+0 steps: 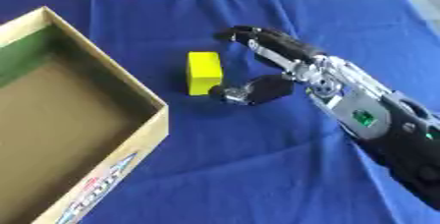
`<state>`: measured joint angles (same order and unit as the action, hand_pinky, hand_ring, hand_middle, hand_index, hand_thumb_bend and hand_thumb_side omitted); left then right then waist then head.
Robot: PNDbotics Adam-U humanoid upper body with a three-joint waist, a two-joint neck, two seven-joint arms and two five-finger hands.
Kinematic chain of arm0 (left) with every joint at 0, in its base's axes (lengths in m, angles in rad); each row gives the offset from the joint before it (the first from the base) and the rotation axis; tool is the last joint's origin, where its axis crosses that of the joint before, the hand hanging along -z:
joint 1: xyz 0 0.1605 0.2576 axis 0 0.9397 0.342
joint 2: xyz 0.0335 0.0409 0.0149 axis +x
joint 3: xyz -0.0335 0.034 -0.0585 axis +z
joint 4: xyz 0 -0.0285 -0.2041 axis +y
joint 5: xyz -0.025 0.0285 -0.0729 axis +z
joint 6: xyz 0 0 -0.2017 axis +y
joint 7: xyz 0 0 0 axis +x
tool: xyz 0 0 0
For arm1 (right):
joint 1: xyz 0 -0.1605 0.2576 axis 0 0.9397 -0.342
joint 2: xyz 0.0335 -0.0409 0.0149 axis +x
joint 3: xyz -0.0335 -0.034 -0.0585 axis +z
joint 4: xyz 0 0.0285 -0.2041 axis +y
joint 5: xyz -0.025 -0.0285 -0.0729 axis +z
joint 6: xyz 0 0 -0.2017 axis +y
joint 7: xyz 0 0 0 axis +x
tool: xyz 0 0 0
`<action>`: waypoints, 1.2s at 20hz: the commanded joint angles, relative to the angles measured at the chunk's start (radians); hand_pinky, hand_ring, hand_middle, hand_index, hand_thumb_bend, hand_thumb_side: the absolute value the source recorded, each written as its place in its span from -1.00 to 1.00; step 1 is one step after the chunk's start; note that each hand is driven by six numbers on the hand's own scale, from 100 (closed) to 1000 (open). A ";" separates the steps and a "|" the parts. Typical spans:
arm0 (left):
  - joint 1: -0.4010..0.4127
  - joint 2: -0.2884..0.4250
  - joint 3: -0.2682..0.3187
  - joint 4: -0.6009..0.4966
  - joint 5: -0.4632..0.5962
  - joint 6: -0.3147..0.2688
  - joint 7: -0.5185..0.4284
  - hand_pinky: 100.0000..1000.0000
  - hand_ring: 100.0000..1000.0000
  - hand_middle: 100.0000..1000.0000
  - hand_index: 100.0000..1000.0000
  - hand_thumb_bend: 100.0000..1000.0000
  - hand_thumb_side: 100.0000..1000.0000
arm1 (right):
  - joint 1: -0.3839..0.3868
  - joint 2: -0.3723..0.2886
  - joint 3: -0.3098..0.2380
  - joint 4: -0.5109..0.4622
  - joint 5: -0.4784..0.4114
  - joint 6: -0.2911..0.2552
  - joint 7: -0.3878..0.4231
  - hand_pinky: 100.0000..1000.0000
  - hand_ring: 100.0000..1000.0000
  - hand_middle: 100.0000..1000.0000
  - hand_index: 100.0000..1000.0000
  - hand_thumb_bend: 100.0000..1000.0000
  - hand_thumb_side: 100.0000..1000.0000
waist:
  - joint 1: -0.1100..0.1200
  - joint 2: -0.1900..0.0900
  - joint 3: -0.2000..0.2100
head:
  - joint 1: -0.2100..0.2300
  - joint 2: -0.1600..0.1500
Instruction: Pick up objects on the table and place them in the box.
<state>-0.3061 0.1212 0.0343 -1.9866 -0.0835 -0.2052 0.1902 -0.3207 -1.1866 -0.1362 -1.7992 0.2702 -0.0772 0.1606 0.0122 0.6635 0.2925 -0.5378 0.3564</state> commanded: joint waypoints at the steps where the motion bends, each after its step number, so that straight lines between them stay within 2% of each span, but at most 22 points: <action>1: -0.006 0.003 -0.003 -0.013 -0.004 -0.002 -0.007 -0.87 -0.54 -0.12 -0.10 -1.00 0.71 | -0.008 -0.045 -0.017 0.008 -0.009 0.007 -0.016 0.84 0.78 0.72 0.98 -0.20 0.51 | -0.001 -0.020 0.005 | -0.010 -0.019; 8: -0.004 -0.003 -0.001 -0.013 -0.009 0.001 -0.007 -0.88 -0.55 -0.12 -0.10 -1.00 0.70 | -0.005 -0.044 -0.017 0.011 -0.032 0.003 -0.012 0.84 0.76 0.67 0.95 -0.27 0.47 | -0.005 -0.013 0.018 | -0.024 -0.033; 12: -0.002 -0.006 0.001 -0.013 -0.011 0.005 -0.006 -0.88 -0.55 -0.12 -0.10 -1.00 0.70 | -0.010 -0.042 -0.014 -0.002 -0.048 -0.008 0.002 0.84 0.76 0.64 0.93 -0.26 0.45 | -0.007 -0.010 0.018 | -0.024 -0.033; 17: -0.002 -0.010 0.002 -0.013 -0.012 0.009 -0.008 -0.88 -0.55 -0.11 -0.10 -1.00 0.71 | -0.015 -0.036 -0.010 -0.019 -0.059 -0.016 0.016 0.83 0.74 0.56 0.85 -0.17 0.32 | -0.012 -0.004 0.018 | -0.021 -0.034; 22: -0.002 -0.010 0.002 -0.013 -0.011 0.010 -0.008 -0.88 -0.55 -0.11 -0.10 -1.00 0.71 | -0.017 -0.035 -0.010 -0.021 -0.060 -0.015 0.022 0.83 0.74 0.56 0.85 -0.17 0.32 | -0.012 -0.004 0.019 | -0.020 -0.034; 23: -0.002 -0.011 0.002 -0.013 -0.011 0.011 -0.008 -0.88 -0.55 -0.12 -0.11 -1.00 0.71 | -0.017 -0.034 -0.009 -0.021 -0.059 -0.015 0.023 0.81 0.72 0.42 0.72 -0.16 0.14 | -0.013 -0.002 0.019 | -0.021 -0.036; 24: -0.004 -0.013 0.001 -0.013 -0.011 0.011 -0.009 -0.88 -0.55 -0.12 -0.11 -1.00 0.71 | -0.019 -0.031 -0.006 -0.022 -0.052 -0.013 0.025 0.81 0.72 0.42 0.72 -0.16 0.14 | -0.014 0.002 0.021 | -0.022 -0.040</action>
<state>-0.3081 0.1039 0.0338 -1.9866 -0.0895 -0.1968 0.1817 -0.3279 -1.1867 -0.1345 -1.8036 0.2176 -0.0904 0.1822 -0.0004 0.6895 0.3131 -0.5579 0.3336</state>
